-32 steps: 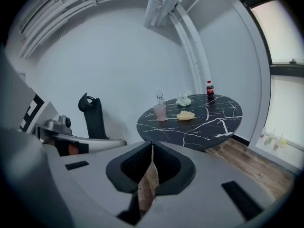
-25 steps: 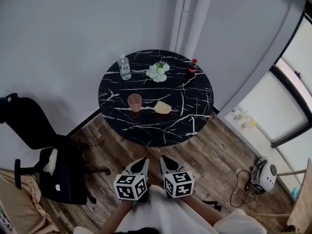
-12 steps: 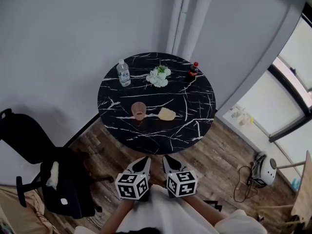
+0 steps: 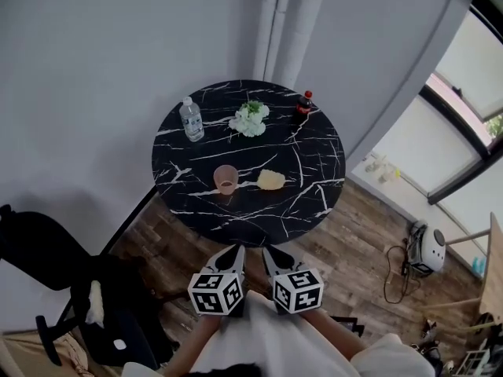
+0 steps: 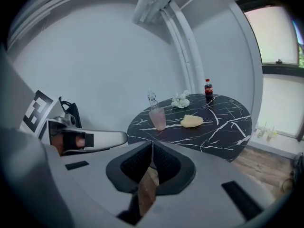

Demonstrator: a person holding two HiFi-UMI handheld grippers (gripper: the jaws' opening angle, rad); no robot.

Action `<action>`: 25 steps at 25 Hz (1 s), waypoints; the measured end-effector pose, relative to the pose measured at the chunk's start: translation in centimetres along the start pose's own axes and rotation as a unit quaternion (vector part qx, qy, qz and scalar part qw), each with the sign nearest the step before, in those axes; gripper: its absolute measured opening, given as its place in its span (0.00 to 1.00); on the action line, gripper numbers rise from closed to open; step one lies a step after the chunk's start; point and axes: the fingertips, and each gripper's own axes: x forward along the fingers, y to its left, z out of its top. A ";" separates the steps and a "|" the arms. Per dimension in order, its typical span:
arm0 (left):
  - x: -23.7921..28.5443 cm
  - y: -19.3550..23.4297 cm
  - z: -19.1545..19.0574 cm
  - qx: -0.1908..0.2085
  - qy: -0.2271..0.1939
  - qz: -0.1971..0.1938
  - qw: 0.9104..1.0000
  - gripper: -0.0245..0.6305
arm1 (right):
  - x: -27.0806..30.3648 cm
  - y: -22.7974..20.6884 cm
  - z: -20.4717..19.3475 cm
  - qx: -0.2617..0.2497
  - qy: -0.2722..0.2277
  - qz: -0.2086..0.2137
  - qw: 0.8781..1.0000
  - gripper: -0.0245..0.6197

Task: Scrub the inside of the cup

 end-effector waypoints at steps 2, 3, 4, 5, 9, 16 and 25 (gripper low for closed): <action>0.1 0.3 0.1 -0.002 0.003 -0.006 1.000 0.05 | -0.1 -0.1 0.1 0.010 -0.008 -0.009 1.000 0.09; 0.1 0.3 0.2 -0.002 0.003 -0.009 1.000 0.05 | -0.3 -0.3 0.2 0.016 -0.011 -0.015 1.000 0.09; 0.2 0.4 0.4 -0.002 0.002 -0.011 1.000 0.05 | -0.4 -0.5 0.3 0.020 -0.014 -0.020 0.999 0.09; 0.2 0.4 0.5 -0.002 0.002 -0.013 1.000 0.05 | -0.5 -0.6 0.4 0.024 -0.015 -0.024 0.999 0.09; 0.4 0.3 1.0 -0.006 0.001 -0.027 1.000 0.05 | -0.7 -0.5 0.6 0.031 -0.021 -0.028 0.999 0.09; 1.2 0.9 2.3 -0.008 -0.009 -0.022 1.000 0.05 | 0.1 -1.6 1.9 0.045 -0.031 -0.025 0.998 0.09; 3.3 2.4 4.7 -0.010 -0.030 0.016 0.999 0.05 | 3.1 -3.0 4.1 0.025 -0.014 -0.007 1.000 0.09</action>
